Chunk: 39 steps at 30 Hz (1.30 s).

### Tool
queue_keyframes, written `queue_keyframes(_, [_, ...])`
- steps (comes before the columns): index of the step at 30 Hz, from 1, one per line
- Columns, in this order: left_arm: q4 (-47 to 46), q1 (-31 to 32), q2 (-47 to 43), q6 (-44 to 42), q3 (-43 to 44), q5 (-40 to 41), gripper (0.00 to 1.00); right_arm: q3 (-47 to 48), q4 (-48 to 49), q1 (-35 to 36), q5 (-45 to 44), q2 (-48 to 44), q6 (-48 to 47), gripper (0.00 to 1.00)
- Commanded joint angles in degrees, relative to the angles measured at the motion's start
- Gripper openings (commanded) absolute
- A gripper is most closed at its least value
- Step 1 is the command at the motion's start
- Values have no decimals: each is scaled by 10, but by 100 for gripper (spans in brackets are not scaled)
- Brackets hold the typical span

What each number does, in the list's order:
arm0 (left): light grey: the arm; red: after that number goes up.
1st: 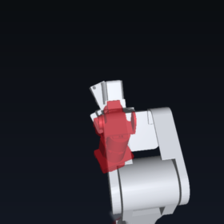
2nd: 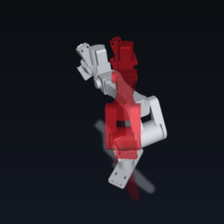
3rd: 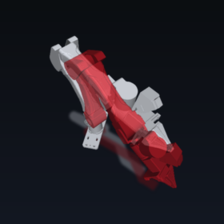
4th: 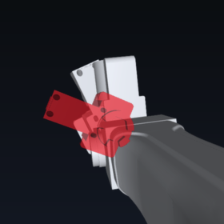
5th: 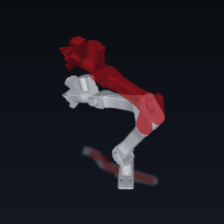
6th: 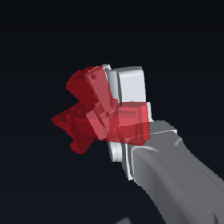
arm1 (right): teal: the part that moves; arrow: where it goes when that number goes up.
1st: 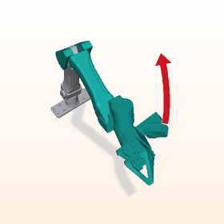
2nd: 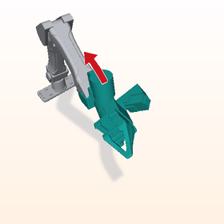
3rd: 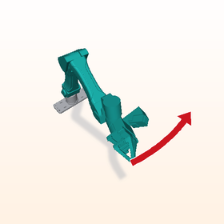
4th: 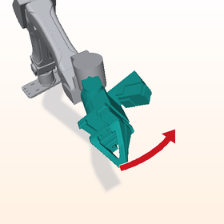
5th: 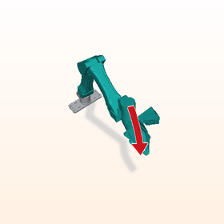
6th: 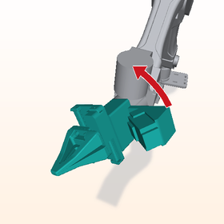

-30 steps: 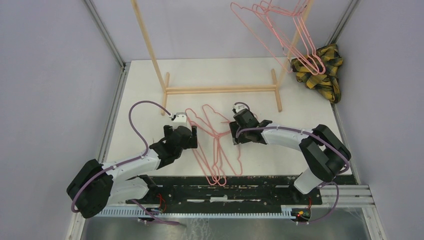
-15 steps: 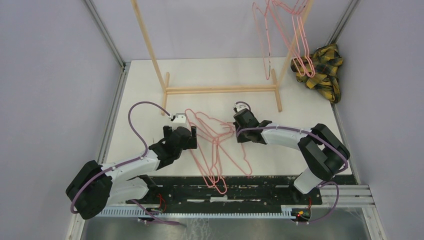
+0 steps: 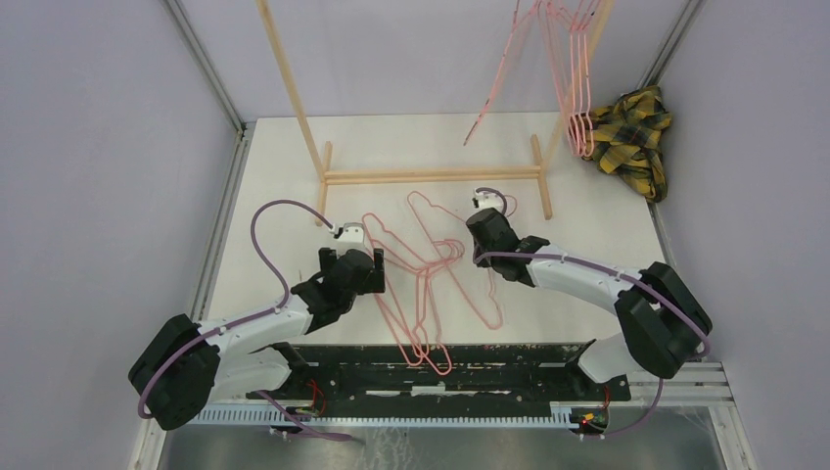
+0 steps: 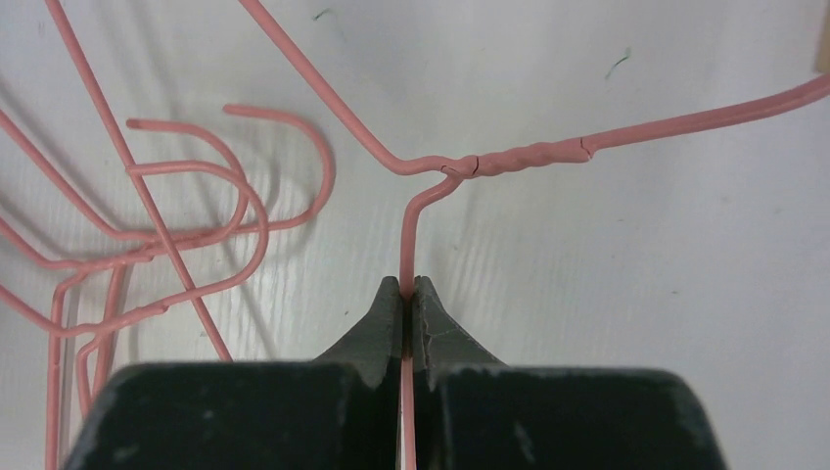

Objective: Organize the hangers

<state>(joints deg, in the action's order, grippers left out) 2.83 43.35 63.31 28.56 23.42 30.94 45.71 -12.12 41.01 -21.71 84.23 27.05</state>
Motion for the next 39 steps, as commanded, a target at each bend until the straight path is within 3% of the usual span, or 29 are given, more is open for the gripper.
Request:
queue_keyframes(1, [-25, 1, -12, 11, -1, 8, 99, 15, 7, -2, -106, -40, -28, 0])
queue_keyframes(11, [-20, 1, -24, 11, -4, 11, 99, 11, -3, -1, -202, -92, -64, 0])
queue_keyframes(18, [-20, 1, -28, 11, -2, 11, 99, 35, -41, 6, -176, -121, -77, 0])
queue_keyframes(26, [-20, 1, -34, 3, 13, 8, 99, 104, -110, 114, -185, -111, -75, 1])
queue_keyframes(39, [-39, 1, 1, -24, 81, 1, 99, 207, -106, 231, -151, -30, -78, 1])
